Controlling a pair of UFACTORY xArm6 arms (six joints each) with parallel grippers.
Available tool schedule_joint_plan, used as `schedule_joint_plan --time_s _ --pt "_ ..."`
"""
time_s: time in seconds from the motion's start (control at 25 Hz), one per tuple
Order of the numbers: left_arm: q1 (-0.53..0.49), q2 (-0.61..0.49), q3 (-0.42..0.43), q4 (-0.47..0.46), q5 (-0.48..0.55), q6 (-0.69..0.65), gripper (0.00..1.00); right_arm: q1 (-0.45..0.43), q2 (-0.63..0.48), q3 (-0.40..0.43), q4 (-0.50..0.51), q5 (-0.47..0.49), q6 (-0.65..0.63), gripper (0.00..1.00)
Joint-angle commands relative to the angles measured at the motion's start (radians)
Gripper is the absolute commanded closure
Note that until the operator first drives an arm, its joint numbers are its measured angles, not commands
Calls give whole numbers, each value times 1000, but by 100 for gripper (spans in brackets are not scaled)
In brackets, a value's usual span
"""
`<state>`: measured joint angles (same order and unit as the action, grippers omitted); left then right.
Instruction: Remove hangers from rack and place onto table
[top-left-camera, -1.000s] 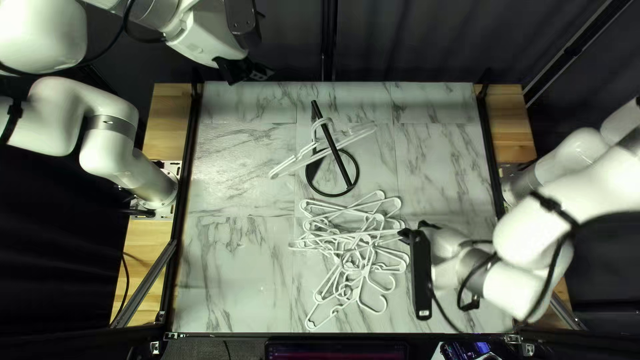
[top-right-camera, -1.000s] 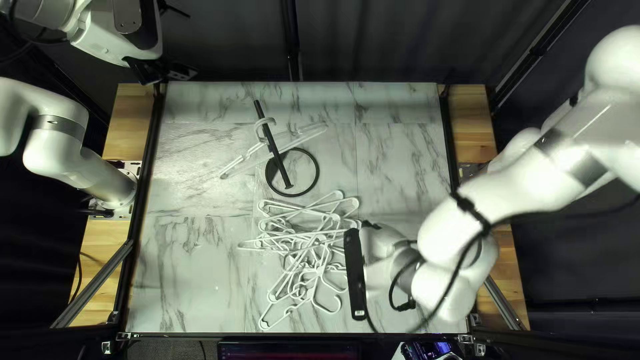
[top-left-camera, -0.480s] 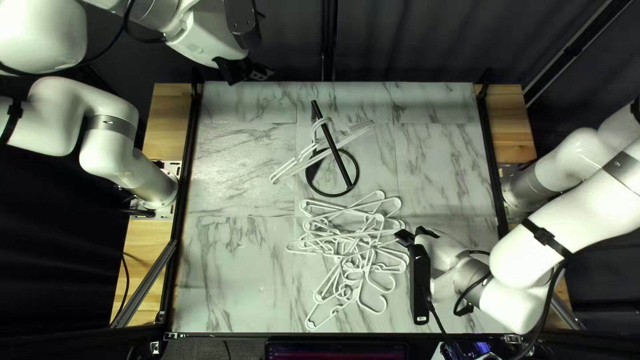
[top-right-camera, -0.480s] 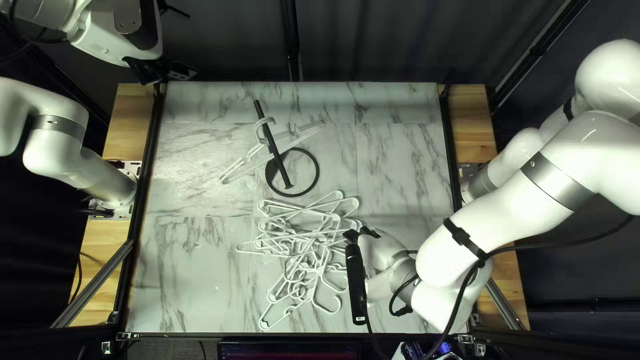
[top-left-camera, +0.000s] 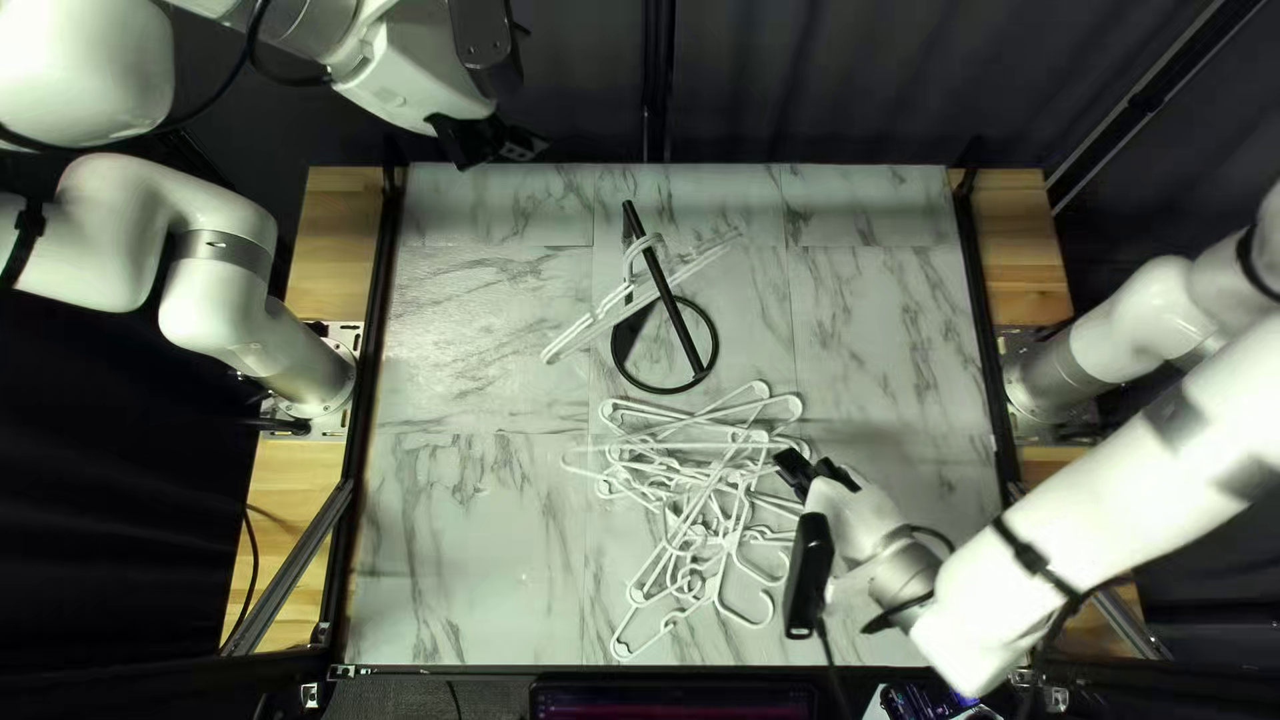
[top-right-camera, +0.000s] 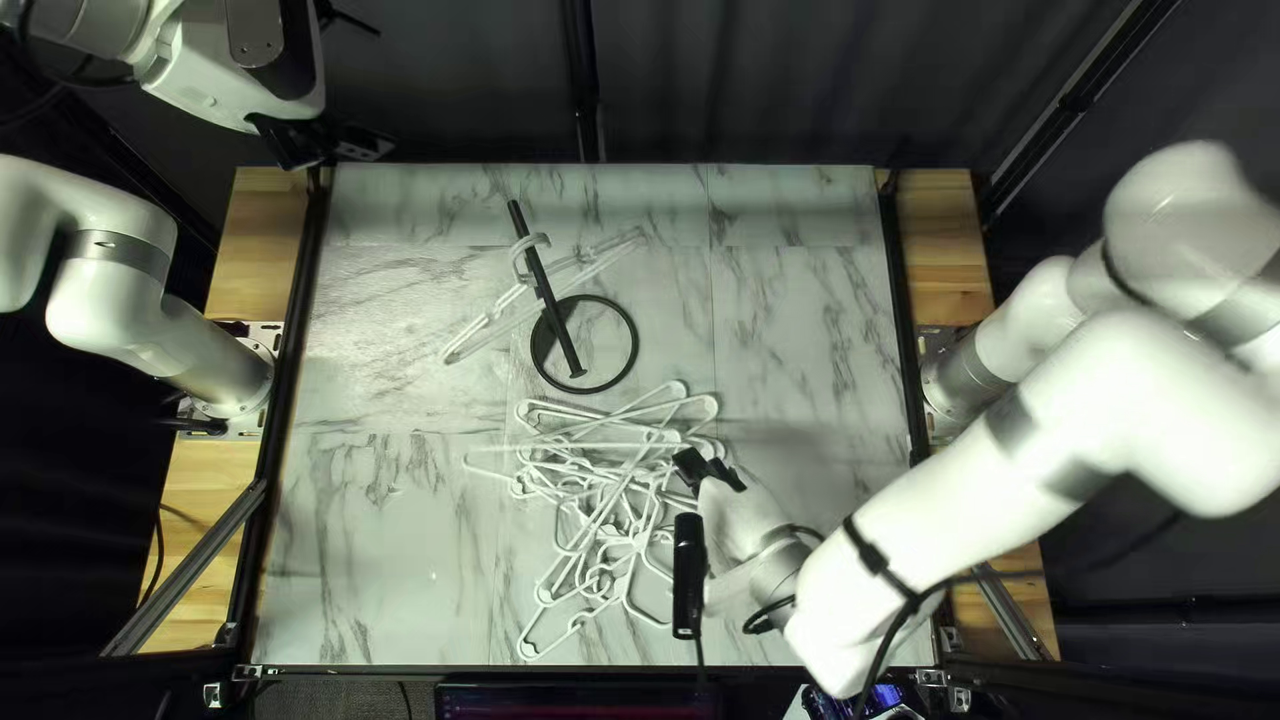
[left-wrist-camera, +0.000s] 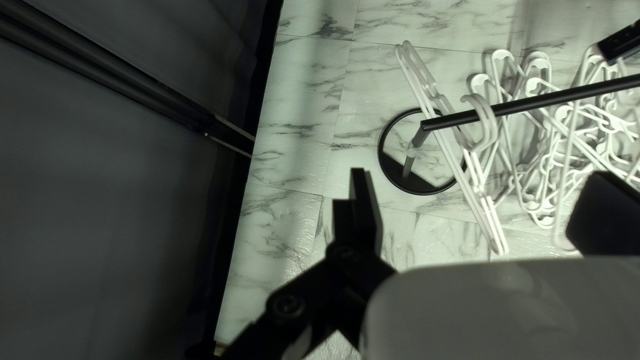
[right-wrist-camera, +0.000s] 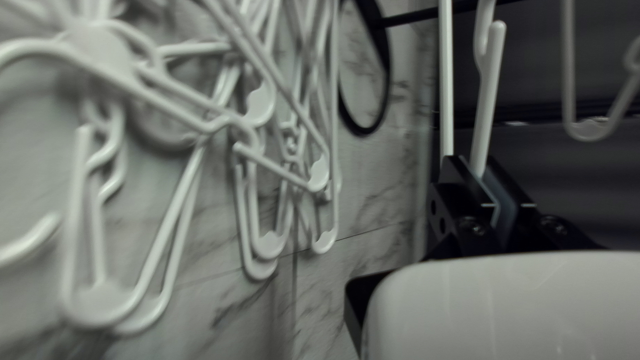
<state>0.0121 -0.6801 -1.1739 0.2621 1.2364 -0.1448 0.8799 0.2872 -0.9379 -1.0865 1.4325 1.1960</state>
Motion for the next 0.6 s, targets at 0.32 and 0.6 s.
schedule_joint_plan --time_s 0.32,0.6 --pt "0 0 0 0 0 0 0 1 11 16 -5 11 23 100" --pt "0 0 0 0 0 0 0 49 59 22 -64 -28 18 100"
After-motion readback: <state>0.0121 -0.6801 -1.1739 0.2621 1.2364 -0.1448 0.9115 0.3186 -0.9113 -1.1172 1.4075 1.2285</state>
